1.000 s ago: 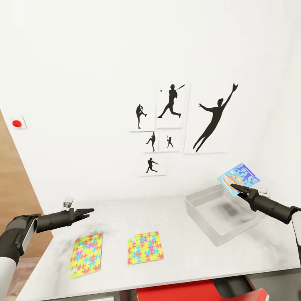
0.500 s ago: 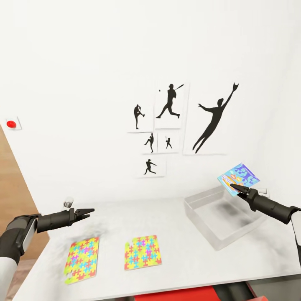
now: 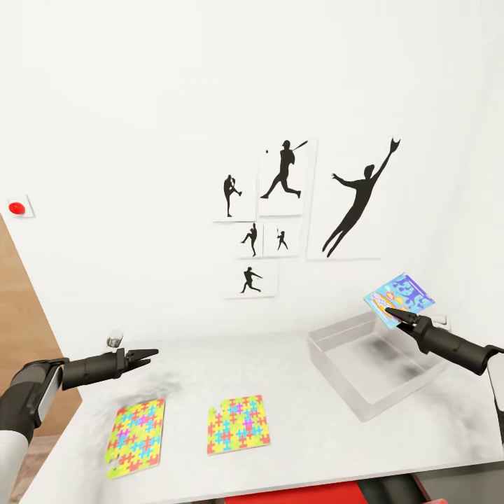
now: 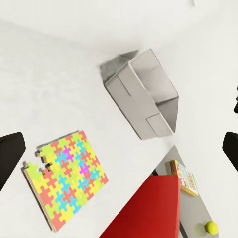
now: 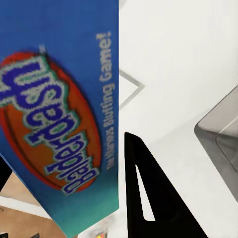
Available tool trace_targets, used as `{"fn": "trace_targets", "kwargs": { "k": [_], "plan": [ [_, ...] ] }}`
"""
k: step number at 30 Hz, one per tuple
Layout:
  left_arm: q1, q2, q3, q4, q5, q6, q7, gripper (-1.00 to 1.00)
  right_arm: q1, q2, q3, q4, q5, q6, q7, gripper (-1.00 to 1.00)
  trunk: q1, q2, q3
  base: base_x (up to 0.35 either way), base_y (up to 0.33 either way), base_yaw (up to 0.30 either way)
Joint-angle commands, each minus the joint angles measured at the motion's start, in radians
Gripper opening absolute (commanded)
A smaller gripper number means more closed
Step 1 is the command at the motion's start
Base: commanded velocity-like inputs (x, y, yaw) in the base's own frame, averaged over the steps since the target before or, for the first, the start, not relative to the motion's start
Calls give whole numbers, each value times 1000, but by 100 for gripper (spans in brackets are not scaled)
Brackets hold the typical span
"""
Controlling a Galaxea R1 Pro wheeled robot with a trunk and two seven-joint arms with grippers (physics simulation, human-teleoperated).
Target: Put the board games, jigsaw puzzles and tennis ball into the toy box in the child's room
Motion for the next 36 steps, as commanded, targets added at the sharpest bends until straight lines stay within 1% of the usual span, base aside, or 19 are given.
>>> {"fn": "trace_targets", "kwargs": {
  "k": [1,7,9,11,12,13,15,16,17,20,21,25,26,27,28,32,36],
  "plan": [
    [0,0,0,0,2,10,-2,100,-1,0,-2,0,4,5,7,-100,0,-1,0,0,0,0],
    [0,0,0,0,2,10,-2,100,-1,-1,0,3,3,5,4,-100,0,-1,0,0,0,0],
    [0,0,-1,0,3,10,-2,100,-3,-4,10,5,2,5,-4,-100,0,-1,0,0,0,0],
    [0,0,-1,0,2,10,-2,100,-19,-9,43,10,0,5,-30,-100,0,-1,0,0,0,0],
    [0,0,-1,0,2,10,-2,100,-28,-10,52,12,0,5,-40,-100,0,-1,0,0,0,0],
    [0,0,-1,0,2,10,-1,100,-50,-11,69,24,0,5,-64,-100,0,-1,0,0,0,0],
    [0,0,-1,0,2,10,-1,100,-76,-13,81,51,-1,5,-94,-100,0,-1,0,0,0,0],
    [0,0,-1,0,2,10,-1,100,-91,-13,85,71,-1,5,-111,-100,0,-1,0,0,0,0],
    [0,0,-1,0,1,10,-1,100,-125,-15,92,123,-1,5,-146,-100,0,-1,0,0,0,0],
    [0,0,-1,0,0,10,-1,100,-184,-18,98,216,-1,5,-200,-100,0,-1,0,0,0,0],
    [0,0,-1,0,-1,10,0,100,-229,-21,101,285,0,5,-234,-100,0,-1,0,0,0,0],
    [0,-2,-2,0,-2,10,0,100,-306,-29,105,403,1,5,-288,-100,0,-1,0,0,0,0],
    [0,-2,-2,0,-3,10,0,100,-337,-37,105,454,2,5,-318,-100,0,-1,0,0,0,0],
    [0,-2,-2,0,-3,10,0,100,-350,-41,105,476,2,5,-333,-100,0,-1,0,0,0,0],
    [0,-3,-2,0,-4,10,0,100,-372,-51,105,511,-1,5,-364,-100,0,-1,0,0,0,0],
    [0,-4,-3,0,-6,10,1,100,-401,-68,100,557,-8,5,-417,-100,0,-1,0,0,0,0],
    [0,-5,-4,0,-6,10,0,100,-407,-74,99,566,-10,5,-432,-100,0,-1,-2,0,0,0]
  ]
}}
